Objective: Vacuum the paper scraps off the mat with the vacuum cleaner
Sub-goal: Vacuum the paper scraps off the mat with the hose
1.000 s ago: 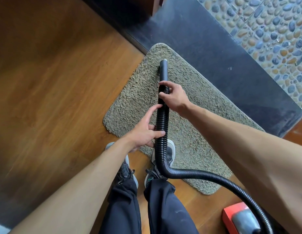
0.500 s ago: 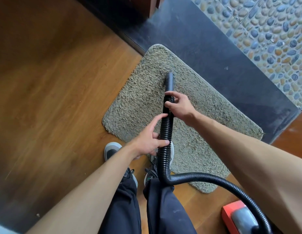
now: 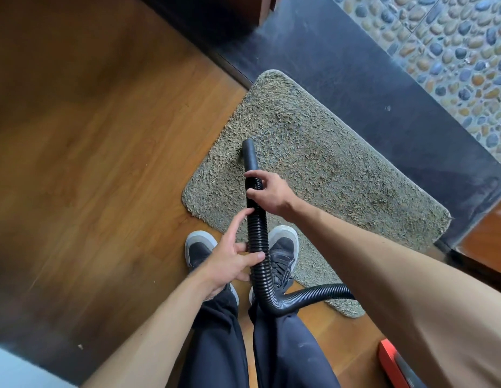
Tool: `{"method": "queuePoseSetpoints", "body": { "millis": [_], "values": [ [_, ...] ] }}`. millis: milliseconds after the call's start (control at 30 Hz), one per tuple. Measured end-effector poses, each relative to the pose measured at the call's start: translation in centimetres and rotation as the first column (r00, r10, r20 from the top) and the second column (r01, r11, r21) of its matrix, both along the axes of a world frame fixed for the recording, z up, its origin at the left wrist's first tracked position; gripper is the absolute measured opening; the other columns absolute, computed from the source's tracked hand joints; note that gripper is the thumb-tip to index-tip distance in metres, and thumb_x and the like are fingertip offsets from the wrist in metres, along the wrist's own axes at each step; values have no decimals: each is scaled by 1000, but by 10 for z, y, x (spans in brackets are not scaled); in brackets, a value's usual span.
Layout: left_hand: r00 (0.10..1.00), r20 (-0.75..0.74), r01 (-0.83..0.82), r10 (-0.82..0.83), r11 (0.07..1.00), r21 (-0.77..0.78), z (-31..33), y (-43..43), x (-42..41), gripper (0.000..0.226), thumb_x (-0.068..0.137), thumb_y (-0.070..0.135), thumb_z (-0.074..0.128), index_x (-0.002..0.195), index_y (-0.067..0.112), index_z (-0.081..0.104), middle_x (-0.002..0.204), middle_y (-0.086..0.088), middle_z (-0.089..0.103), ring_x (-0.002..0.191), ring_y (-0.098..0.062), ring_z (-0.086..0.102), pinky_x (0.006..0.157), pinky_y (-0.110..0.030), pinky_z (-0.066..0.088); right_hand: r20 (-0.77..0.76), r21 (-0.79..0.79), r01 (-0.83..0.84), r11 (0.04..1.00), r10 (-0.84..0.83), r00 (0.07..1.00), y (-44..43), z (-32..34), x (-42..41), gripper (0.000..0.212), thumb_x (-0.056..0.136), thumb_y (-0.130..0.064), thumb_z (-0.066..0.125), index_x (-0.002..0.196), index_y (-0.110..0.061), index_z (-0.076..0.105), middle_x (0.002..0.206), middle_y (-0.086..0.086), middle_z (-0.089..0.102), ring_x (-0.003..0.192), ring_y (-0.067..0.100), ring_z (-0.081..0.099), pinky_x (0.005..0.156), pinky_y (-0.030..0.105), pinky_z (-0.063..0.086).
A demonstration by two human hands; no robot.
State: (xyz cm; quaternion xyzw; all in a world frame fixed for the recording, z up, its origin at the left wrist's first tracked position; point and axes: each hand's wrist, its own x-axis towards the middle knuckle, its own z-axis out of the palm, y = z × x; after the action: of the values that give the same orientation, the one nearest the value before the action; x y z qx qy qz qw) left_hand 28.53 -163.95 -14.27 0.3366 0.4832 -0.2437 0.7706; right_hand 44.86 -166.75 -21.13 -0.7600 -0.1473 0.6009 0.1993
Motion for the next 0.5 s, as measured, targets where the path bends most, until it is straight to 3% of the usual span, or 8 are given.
{"method": "queuePoseSetpoints", "body": {
  "millis": [67, 167, 233, 433, 500],
  "values": [
    [999, -19, -32, 32, 999, 11, 3, -4, -10, 84, 91, -6, 63, 139, 56, 33, 98, -16, 70, 89, -30, 71, 62, -42, 59, -17, 5, -48, 999, 48, 999, 3, 1, -10, 50, 83, -19, 64, 132, -25, 59, 119, 13, 67, 101, 27, 68, 96, 43, 54],
    [996, -51, -65, 67, 997, 28, 8, -9, -22, 83, 91, -6, 63, 134, 60, 36, 101, -20, 69, 102, -42, 69, 85, -67, 52, -20, 0, -94, 996, 94, 995, 5, 3, -24, 48, 84, -19, 64, 132, -24, 60, 122, 12, 65, 104, 25, 66, 99, 40, 52],
    [996, -69, -63, 65, 997, 38, 13, -11, -26, 82, 92, -4, 63, 130, 64, 38, 107, -26, 69, 107, -46, 66, 91, -72, 46, -36, -5, -94, 996, 94, 995, 4, 3, -30, 49, 85, -18, 64, 133, -24, 59, 121, 11, 66, 99, 23, 66, 97, 38, 53],
    [997, -64, -36, 38, 999, 30, 15, -15, -21, 82, 93, -4, 62, 131, 64, 38, 109, -23, 70, 103, -37, 70, 91, -62, 52, -31, -29, -18, 999, 17, 999, -8, 4, -26, 48, 86, -17, 65, 134, -24, 60, 119, 12, 66, 99, 23, 66, 96, 39, 53],
    [999, -49, 3, -2, 1000, 31, 14, -17, -14, 82, 93, -4, 61, 135, 61, 35, 102, -17, 70, 93, -28, 71, 76, -47, 59, -11, -41, 40, 998, -41, 999, -16, 5, -22, 48, 86, -17, 65, 133, -23, 60, 119, 12, 65, 99, 24, 66, 97, 38, 52]
  ]
}}
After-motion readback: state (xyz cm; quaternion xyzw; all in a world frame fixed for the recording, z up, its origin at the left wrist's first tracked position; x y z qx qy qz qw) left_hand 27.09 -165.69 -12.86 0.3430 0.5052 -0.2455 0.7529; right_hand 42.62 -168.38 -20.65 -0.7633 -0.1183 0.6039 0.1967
